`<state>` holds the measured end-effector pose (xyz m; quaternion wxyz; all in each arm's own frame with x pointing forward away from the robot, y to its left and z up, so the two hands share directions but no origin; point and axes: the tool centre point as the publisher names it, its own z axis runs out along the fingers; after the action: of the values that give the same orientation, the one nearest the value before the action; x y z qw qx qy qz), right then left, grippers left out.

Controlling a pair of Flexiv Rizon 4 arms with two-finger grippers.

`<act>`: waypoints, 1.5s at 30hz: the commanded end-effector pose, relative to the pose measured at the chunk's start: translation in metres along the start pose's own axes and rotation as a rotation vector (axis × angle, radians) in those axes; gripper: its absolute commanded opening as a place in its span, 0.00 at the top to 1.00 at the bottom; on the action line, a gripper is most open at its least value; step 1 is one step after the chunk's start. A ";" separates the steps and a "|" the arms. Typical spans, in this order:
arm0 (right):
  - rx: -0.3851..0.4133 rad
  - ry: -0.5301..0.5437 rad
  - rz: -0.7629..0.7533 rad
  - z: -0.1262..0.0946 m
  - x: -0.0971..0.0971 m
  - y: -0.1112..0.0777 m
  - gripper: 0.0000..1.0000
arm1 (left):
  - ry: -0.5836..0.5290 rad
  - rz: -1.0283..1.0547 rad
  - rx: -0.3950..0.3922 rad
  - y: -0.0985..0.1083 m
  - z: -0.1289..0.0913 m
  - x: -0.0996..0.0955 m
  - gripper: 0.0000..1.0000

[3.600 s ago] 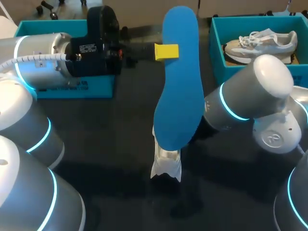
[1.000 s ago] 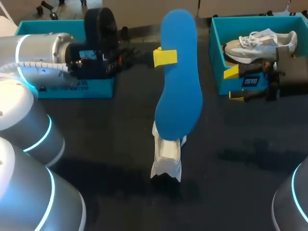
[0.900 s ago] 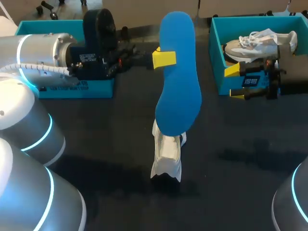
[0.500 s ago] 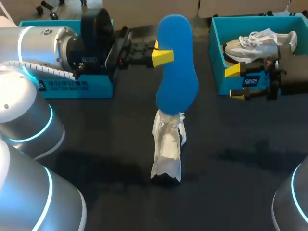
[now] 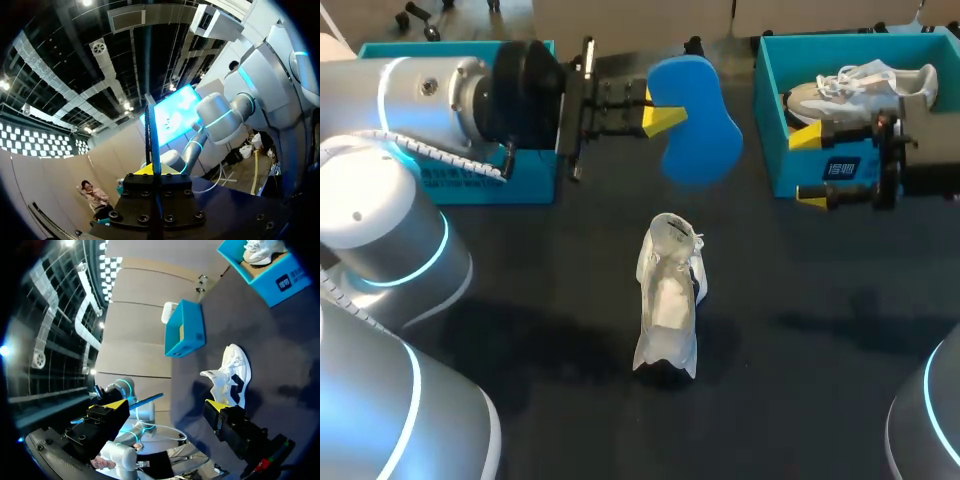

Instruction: Take the shoe out of the shoebox, open the shoe tongue, remove and reinsert the insole, then place the shoe into the shoebox

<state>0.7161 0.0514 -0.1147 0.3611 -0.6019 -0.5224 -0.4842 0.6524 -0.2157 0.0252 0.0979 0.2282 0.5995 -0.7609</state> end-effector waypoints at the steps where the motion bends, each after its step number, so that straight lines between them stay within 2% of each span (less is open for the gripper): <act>1: 0.021 -0.016 0.022 0.004 0.012 0.009 0.00 | 0.002 -0.002 0.002 0.001 0.002 -0.001 1.00; 11: 0.023 0.083 0.020 0.012 0.038 0.026 0.00 | 0.002 -0.002 0.002 0.001 0.002 -0.001 1.00; 18: 0.035 0.068 0.003 0.024 0.053 0.029 0.00 | 0.021 0.039 0.010 0.004 0.000 0.000 1.00; 27: 0.054 0.076 0.025 0.034 0.050 0.026 0.00 | 0.065 0.433 0.022 0.021 -0.009 -0.004 1.00; 32: 0.048 0.095 0.028 0.037 0.052 0.025 0.00 | 0.114 0.643 -0.015 0.028 -0.014 -0.005 1.00; 37: 0.048 0.095 0.028 0.037 0.052 0.025 0.00 | 0.115 0.846 -0.055 0.039 -0.020 -0.010 1.00; 45: 0.048 0.095 0.028 0.037 0.052 0.025 0.00 | 0.139 1.056 -0.076 0.058 -0.027 -0.009 1.00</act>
<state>0.7468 0.0937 -0.0730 0.4075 -0.5752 -0.5079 -0.4950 0.6894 -0.2065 -0.0201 0.3816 0.5016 0.4755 -0.6137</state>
